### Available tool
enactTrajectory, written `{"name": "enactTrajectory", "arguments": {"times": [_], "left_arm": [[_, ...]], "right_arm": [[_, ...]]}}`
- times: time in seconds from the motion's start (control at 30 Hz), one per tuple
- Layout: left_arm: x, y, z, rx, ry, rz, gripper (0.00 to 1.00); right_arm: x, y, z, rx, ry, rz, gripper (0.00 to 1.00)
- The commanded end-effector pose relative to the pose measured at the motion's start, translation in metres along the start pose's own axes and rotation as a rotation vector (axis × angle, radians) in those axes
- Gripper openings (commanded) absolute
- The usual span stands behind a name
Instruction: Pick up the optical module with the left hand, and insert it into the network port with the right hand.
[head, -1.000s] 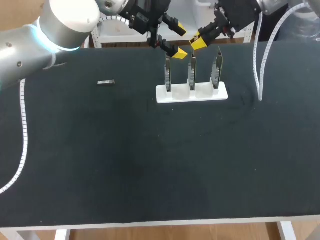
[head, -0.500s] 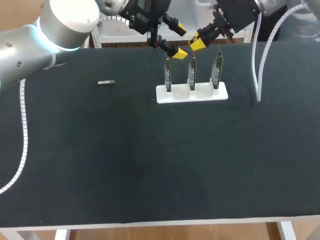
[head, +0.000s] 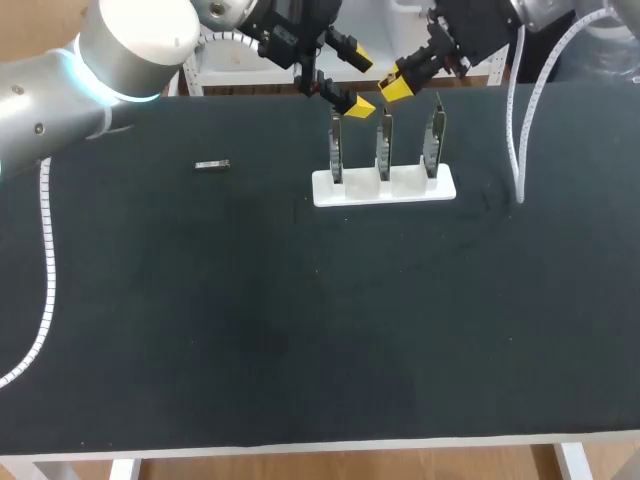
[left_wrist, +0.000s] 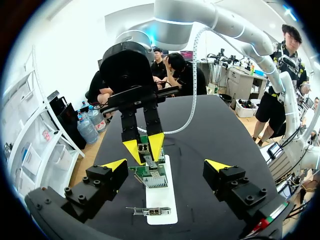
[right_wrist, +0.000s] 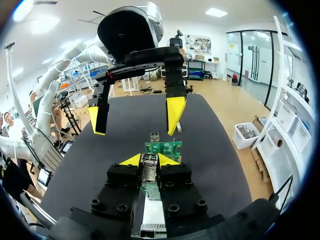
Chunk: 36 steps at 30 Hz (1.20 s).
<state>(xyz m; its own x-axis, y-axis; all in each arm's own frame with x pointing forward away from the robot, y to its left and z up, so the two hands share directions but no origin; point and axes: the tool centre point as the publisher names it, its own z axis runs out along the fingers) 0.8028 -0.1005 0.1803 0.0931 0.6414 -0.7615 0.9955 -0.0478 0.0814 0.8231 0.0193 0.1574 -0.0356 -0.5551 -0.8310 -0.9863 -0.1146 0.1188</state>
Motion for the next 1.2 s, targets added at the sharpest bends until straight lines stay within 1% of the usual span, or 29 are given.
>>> {"name": "enactTrajectory", "arguments": {"times": [0.03,0.5,0.97,1.2], "left_arm": [[-0.0007,-0.0005,0.0001,-0.001,0.004,-0.001,1.00],[-0.0007,-0.0005,0.0001,-0.001,0.004,-0.001,1.00],[-0.0007,-0.0005,0.0001,-0.001,0.004,-0.001,1.00],[-0.0007,-0.0005,0.0001,-0.001,0.004,-0.001,1.00]], "right_arm": [[0.0015,-0.0086,0.0001,-0.100,-0.001,0.002,0.00],[0.0008,-0.0108,-0.0004,-0.104,0.004,-0.003,0.00],[0.0069,-0.0087,0.0018,-0.107,-0.005,0.014,0.00],[0.0034,-0.0078,0.0027,-0.108,-0.007,0.010,0.00]]}}
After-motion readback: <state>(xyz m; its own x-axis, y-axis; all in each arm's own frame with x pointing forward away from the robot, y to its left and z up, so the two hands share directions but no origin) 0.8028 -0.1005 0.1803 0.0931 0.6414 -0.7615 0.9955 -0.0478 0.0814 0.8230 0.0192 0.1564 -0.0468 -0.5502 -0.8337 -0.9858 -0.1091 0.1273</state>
